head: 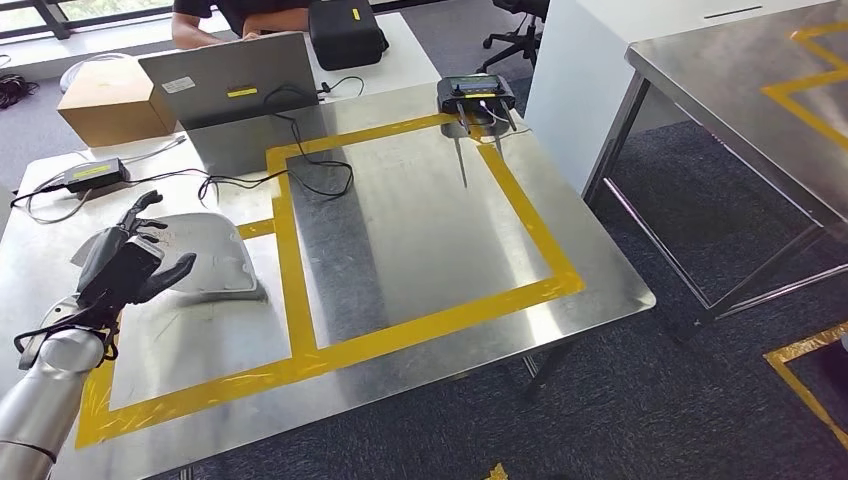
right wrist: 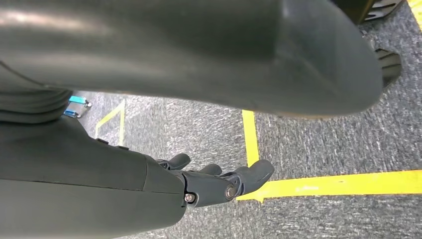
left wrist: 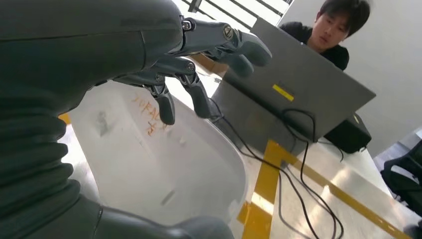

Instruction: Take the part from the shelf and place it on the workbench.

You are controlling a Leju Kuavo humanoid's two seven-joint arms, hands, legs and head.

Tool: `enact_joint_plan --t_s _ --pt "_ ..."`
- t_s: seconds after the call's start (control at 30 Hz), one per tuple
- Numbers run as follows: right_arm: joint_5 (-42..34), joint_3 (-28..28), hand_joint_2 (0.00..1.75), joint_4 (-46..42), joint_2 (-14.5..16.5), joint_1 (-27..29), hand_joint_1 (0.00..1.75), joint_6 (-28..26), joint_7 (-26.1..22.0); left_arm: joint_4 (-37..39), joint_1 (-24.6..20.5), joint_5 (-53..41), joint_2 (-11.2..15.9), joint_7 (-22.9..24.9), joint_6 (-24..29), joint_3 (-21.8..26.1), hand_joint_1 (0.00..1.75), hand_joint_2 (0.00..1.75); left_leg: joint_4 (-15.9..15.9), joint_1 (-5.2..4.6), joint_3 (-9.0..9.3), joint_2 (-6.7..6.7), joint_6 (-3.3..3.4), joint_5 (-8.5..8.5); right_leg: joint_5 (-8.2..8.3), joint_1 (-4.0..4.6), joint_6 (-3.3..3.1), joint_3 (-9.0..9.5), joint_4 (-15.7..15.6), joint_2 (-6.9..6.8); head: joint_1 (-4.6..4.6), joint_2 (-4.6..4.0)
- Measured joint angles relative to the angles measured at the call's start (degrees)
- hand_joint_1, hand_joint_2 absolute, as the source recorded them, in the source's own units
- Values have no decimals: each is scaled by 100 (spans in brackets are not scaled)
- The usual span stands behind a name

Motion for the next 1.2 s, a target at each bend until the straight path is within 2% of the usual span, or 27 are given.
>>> enact_joint_plan --t_s 0.07,0.17,0.27,0.33,0.4,0.47,0.5,0.53,0.57,0.63,0.67,0.7,0.8,0.83,0.87,0.9,0.97,1.0,1.03,1.07,1.1,1.13,1.17,1.2 --pt "21 1 0 0 0 16 0 13 -2 -334 280 61 -4 94 -4 -24 0 0 -10 0 6 -1 -15 0 -6 0 -10 1 1 -2 0 0" --pt "27 2 0 0 6 36 0 18 -34 -889 675 97 37 225 179 -36 0 0 8 -13 2 -2 15 -26 -12 -16 1 8 -3 -5 -1 1" --pt "25 2 0 0 8 51 0 16 -111 -1531 1071 45 121 284 670 -4 0 0 0 -28 17 1 58 -25 -4 -30 34 31 -20 -4 -2 0" --pt "21 2 0 0 -8 61 0 11 -155 -2065 1393 -155 156 292 1197 82 0 0 -100 14 77 26 81 42 -71 -22 66 48 21 -3 3 1" --pt "22 2 0 0 -25 69 0 11 -181 -2628 1734 -449 157 318 1730 204 0 0 -196 64 121 58 107 99 -394 -22 122 -75 408 -14 26 1" --pt "33 2 0 0 -32 74 0 15 -190 -3135 2074 -796 137 370 2197 323 0 0 -195 74 101 76 119 112 -807 -58 193 -344 1122 -31 45 1" --pt "52 3 0 0 -38 78 0 19 -185 -3393 2259 -1024 115 405 2464 384 0 0 -178 79 81 86 115 114 -908 -85 223 -428 1385 -39 46 0" --pt "75 7 0 0 -49 84 0 28 -176 -3655 2453 -1248 90 446 2717 448 0 0 -157 88 56 92 105 118 -903 -112 254 -416 1456 -48 46 0" --pt "103 10 0 0 -63 89 0 46 -170 -3934 2647 -1470 63 477 2968 518 0 0 -130 104 26 94 88 123 -800 -139 284 -291 1297 -55 47 0" --pt "148 21 0 0 -98 91 0 92 -179 -4489 3003 -1857 21 502 3381 674 0 0 -60 140 -41 89 25 137 -533 -187 337 188 540 -61 52 1" --pt "160 28 0 0 -112 91 0 112 -194 -4740 3154 -2009 2 490 3513 762 0 0 -29 148 -65 80 -20 143 -422 -189 328 360 253 -43 59 1" --pt "169 39 0 0 -123 90 0 126 -206 -4972 3290 -2147 -20 456 3593 855 0 0 3 147 -80 70 -68 151 -384 -186 294 451 72 -26 64 0" --pt "180 62 0 0 -154 84 0 156 -201 -5552 3619 -2444 -129 284 3670 1142 0 0 0 146 -106 40 -215 213 -340 -167 97 376 31 -10 67 0" --pt "179 63 0 0 -160 80 0 165 -195 -5686 3702 -2508 -176 233 3677 1220 0 0 20 155 -139 36 -250 165 -298 -168 37 340 27 -25 65 0" --pt "174 64 0 0 -162 80 0 173 -191 -5794 3766 -2567 -225 197 3679 1281 0 0 129 164 -191 34 -272 7 -240 -170 -13 297 10 -44 66 -1" --pt "170 64 0 0 -164 81 0 181 -188 -5877 3804 -2625 -272 176 3682 1322 0 0 346 166 -264 34 -283 -247 -179 -169 -51 245 -1 -63 61 -1" --pt "156 65 0 0 -169 84 0 194 -190 -6008 3839 -2765 -373 162 3683 1367 0 0 1029 162 -410 33 -286 -840 -64 -145 -86 108 -1 -90 54 1" --pt "146 65 0 0 -170 86 0 199 -192 -6054 3845 -2850 -428 161 3683 1375 0 0 1346 157 -442 32 -284 -1004 -9 -130 -91 38 5 -99 53 1" --pt "133 64 0 0 -170 86 0 198 -194 -6092 3849 -2931 -483 160 3683 1380 0 0 1534 152 -403 32 -274 -1038 46 -117 -91 -34 14 -106 53 2" --pt "121 64 0 0 -170 85 0 193 -196 -6125 3851 -3003 -535 161 3683 1385 0 0 1535 146 -272 31 -256 -957 100 -106 -87 -104 24 -110 54 2" --pt "110 63 0 0 -170 85 0 188 -199 -6158 3844 -3061 -574 167 3683 1388 0 0 1323 137 -38 30 -229 -816 150 -99 -77 -166 34 -111 54 1" --pt "103 63 0 0 -170 82 0 185 -205 -6190 3829 -3103 -604 174 3683 1388 0 0 953 125 269 28 -194 -709 199 -96 -64 -218 43 -112 54 1" --pt "100 63 0 0 -168 78 0 186 -214 -6222 3804 -3140 -627 187 3683 1388 0 0 523 105 587 25 -163 -680 245 -90 -39 -256 50 -109 55 0" --pt "101 63 0 0 -167 75 0 190 -220 -6252 3778 -3193 -646 210 3683 1389 0 0 190 84 808 22 -140 -691 291 -88 -9 -271 46 -108 56 0"
